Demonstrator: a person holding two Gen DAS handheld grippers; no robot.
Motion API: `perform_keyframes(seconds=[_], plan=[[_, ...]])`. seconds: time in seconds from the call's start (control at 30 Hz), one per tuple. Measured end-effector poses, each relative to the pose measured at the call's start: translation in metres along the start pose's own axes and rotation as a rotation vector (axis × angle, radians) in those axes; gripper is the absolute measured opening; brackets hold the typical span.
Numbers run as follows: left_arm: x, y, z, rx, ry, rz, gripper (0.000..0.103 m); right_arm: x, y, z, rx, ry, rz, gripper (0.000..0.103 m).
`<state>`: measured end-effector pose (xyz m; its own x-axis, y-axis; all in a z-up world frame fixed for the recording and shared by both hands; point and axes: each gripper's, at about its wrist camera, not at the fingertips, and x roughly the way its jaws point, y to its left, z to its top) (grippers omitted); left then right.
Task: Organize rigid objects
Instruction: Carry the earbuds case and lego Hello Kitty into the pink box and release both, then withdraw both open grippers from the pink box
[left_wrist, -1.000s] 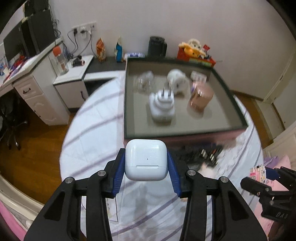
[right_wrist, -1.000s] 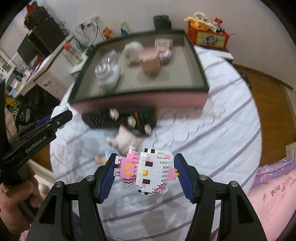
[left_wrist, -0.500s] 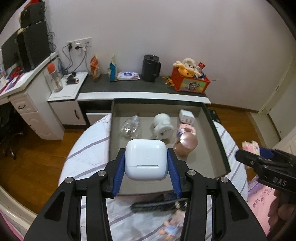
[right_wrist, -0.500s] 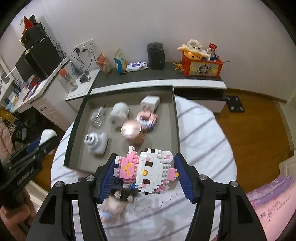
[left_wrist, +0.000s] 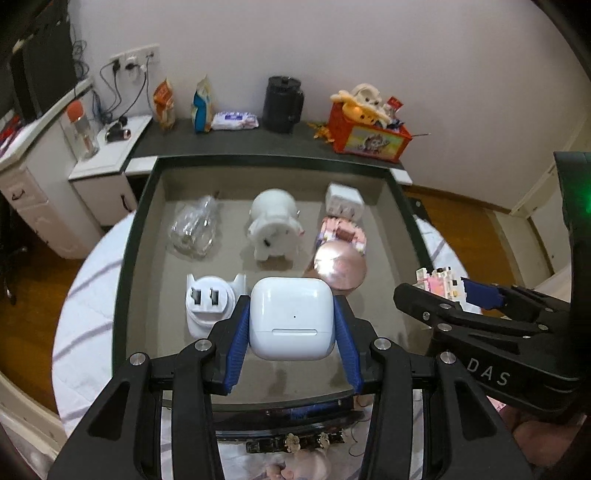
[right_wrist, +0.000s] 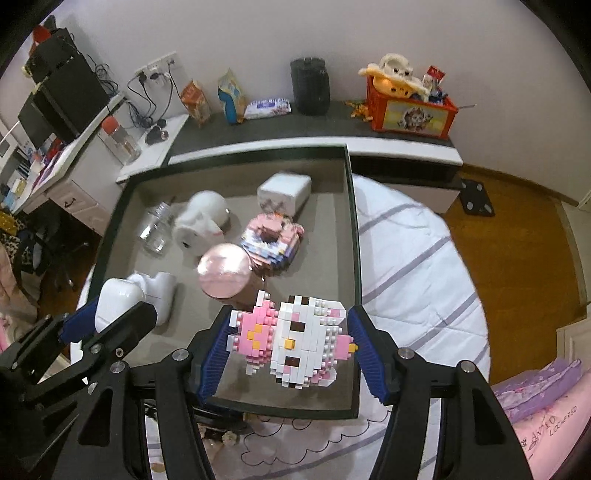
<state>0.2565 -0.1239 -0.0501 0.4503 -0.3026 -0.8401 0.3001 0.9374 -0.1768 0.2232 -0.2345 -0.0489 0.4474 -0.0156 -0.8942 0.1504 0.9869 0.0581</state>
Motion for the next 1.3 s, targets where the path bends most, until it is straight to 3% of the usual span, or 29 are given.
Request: perform_keyframes(seconds=[0.3, 0.37, 0.6, 0.73, 1.03, 1.1, 1.3], plan=[[0.029, 0.011, -0.012, -0.006, 0.073, 0.026, 0.045, 0.024, 0.004, -0.003, -0.068, 0.052, -0.014, 0.064], [0.029, 0.011, -0.013, 0.005, 0.073, 0.034, 0.049, 0.025, 0.005, -0.005, -0.077, 0.049, -0.016, 0.064], [0.029, 0.031, -0.009, -0.036, 0.086, 0.09, 0.087, 0.027, 0.005, -0.002, -0.094, 0.06, -0.02, 0.073], [0.021, 0.044, -0.01, -0.043, 0.077, 0.107, 0.102, 0.025, 0.01, -0.002, -0.095, 0.072, -0.014, 0.081], [-0.014, 0.053, -0.012, -0.017, 0.047, 0.116, 0.103, 0.009, 0.011, -0.008, -0.032, 0.087, 0.024, 0.085], [-0.023, 0.054, -0.012, -0.015, 0.051, 0.105, 0.103, 0.001, 0.009, -0.01, -0.003, 0.088, 0.05, 0.103], [-0.061, 0.055, -0.012, 0.021, 0.029, 0.146, 0.103, -0.043, 0.012, -0.02, 0.034, 0.051, 0.092, 0.103]])
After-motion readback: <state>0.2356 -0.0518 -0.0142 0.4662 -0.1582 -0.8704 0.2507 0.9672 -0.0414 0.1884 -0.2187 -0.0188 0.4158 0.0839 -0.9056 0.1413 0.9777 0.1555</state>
